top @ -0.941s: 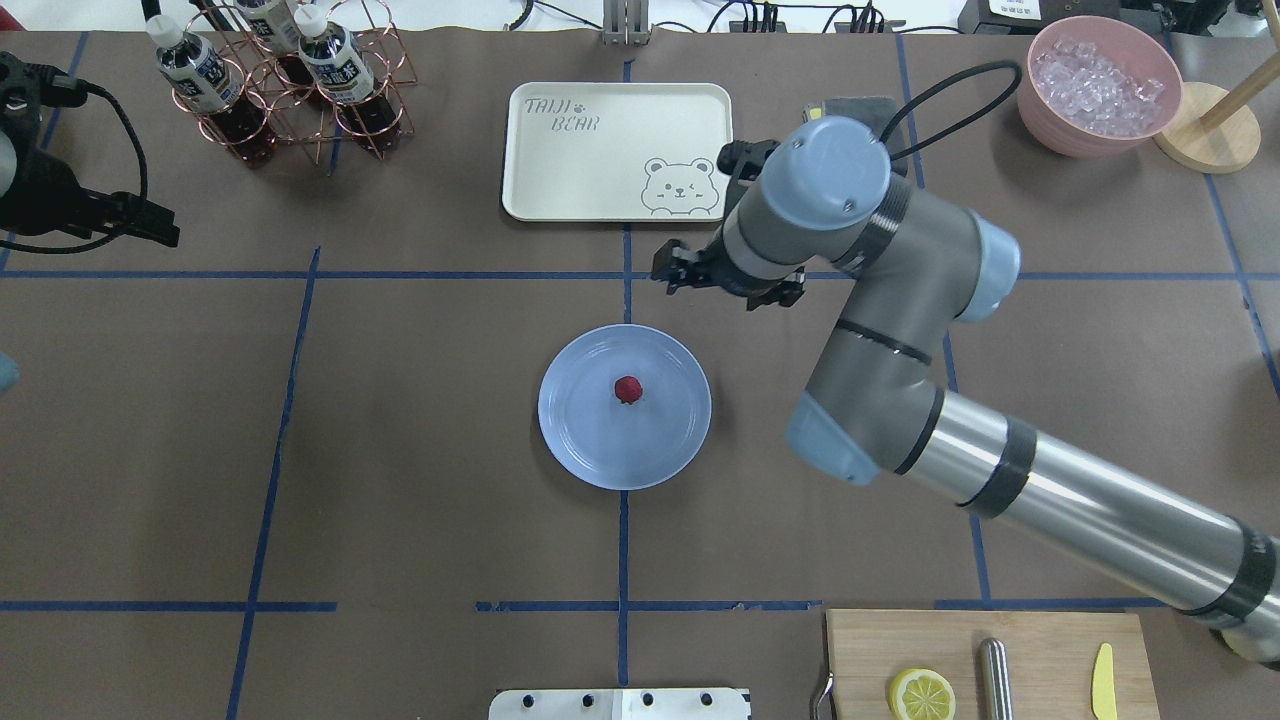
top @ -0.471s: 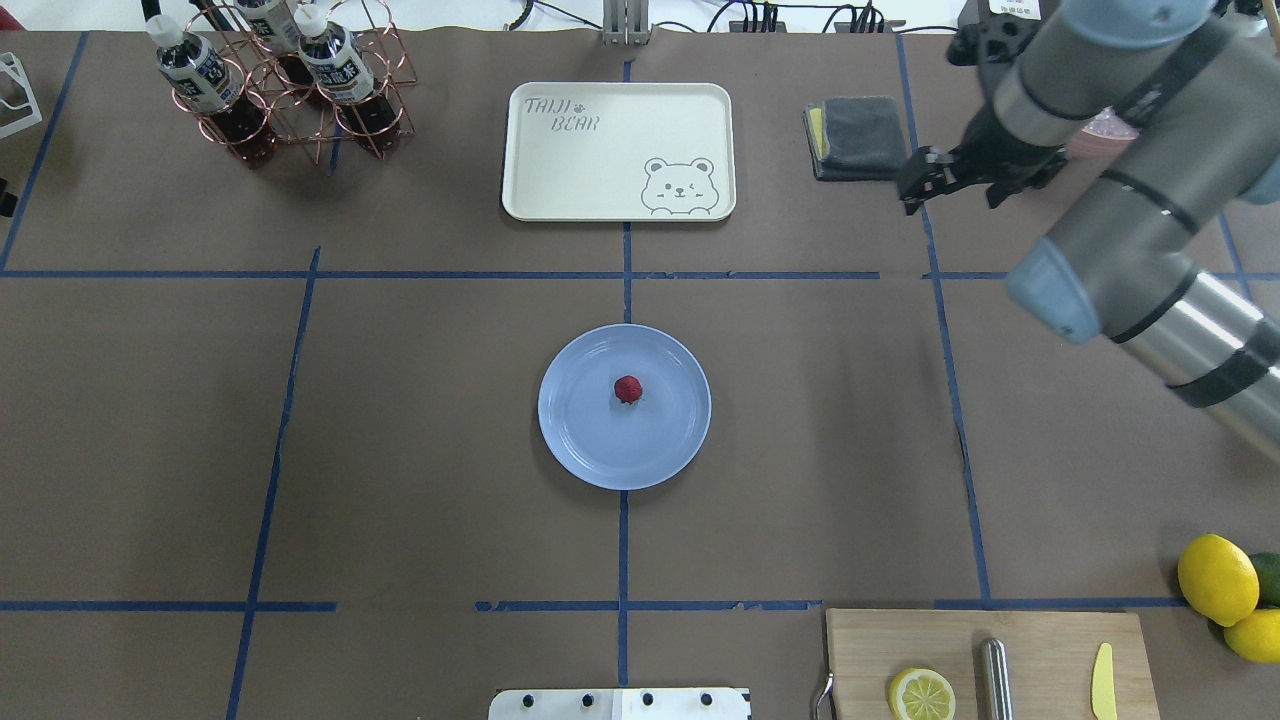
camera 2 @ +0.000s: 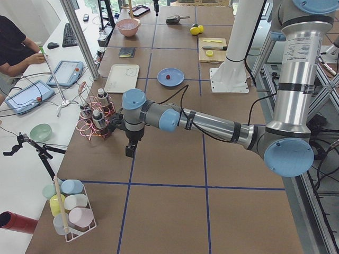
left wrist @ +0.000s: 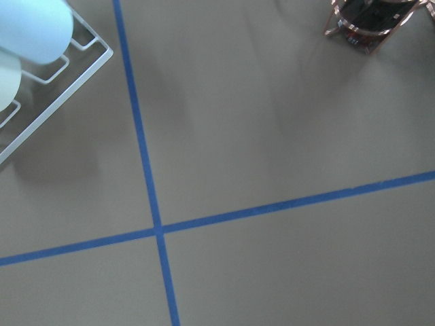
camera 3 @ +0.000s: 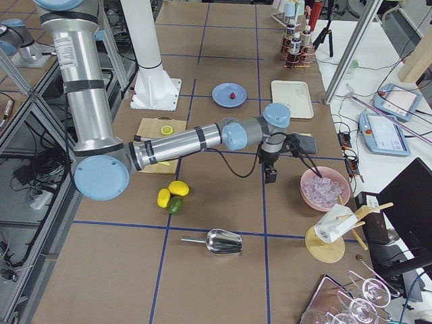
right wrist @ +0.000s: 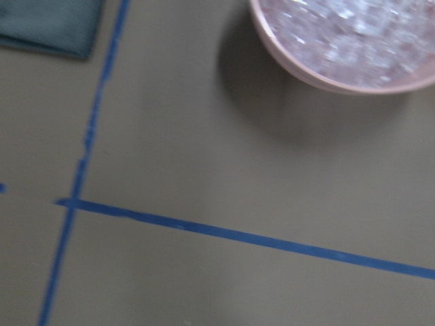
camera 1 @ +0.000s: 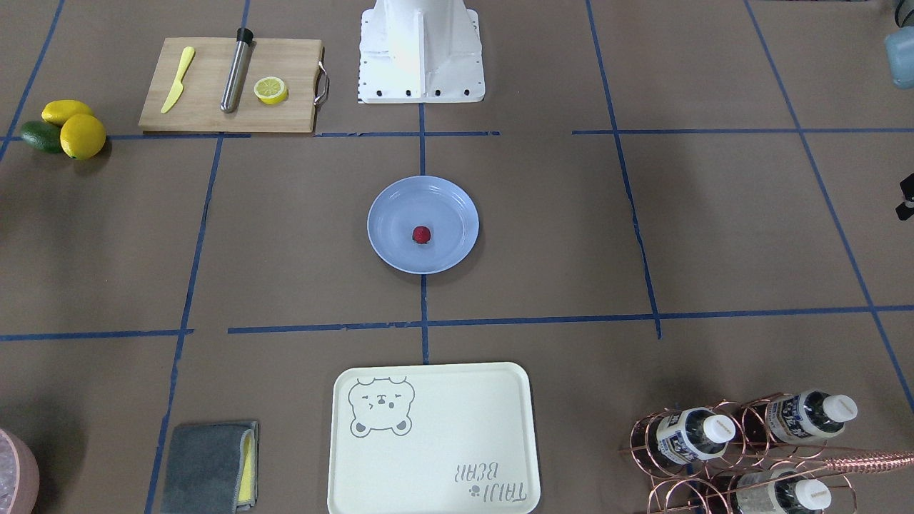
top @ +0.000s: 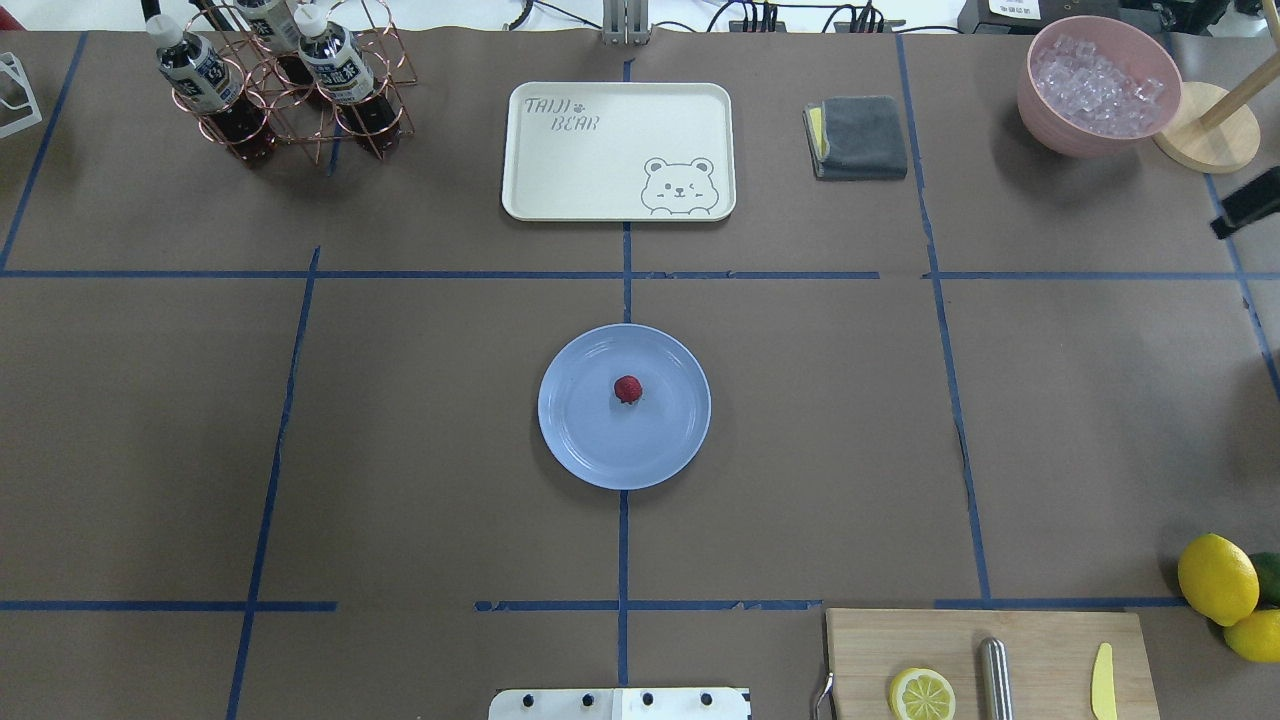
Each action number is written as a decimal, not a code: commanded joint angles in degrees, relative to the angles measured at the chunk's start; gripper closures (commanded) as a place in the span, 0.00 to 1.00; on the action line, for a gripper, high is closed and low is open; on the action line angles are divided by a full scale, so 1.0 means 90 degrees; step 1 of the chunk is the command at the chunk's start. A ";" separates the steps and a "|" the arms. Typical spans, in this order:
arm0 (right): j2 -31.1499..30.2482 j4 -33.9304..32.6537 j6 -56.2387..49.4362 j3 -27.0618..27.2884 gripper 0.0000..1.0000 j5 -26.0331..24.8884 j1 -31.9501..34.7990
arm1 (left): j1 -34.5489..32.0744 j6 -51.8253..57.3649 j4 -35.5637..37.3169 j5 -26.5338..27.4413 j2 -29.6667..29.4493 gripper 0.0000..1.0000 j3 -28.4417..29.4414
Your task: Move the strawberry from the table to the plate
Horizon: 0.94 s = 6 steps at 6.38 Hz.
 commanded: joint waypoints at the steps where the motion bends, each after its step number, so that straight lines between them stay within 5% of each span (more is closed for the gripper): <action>1: -0.0872 -0.0167 -0.1725 -0.0037 0.00 0.0061 0.1003 | -0.0254 0.0390 0.0009 -0.0068 0.0220 0.00 0.0095; 6: -0.0797 -0.0158 -0.1584 -0.0282 0.00 0.0656 0.1241 | -0.0596 0.0781 0.0164 -0.0700 0.0483 0.00 0.0877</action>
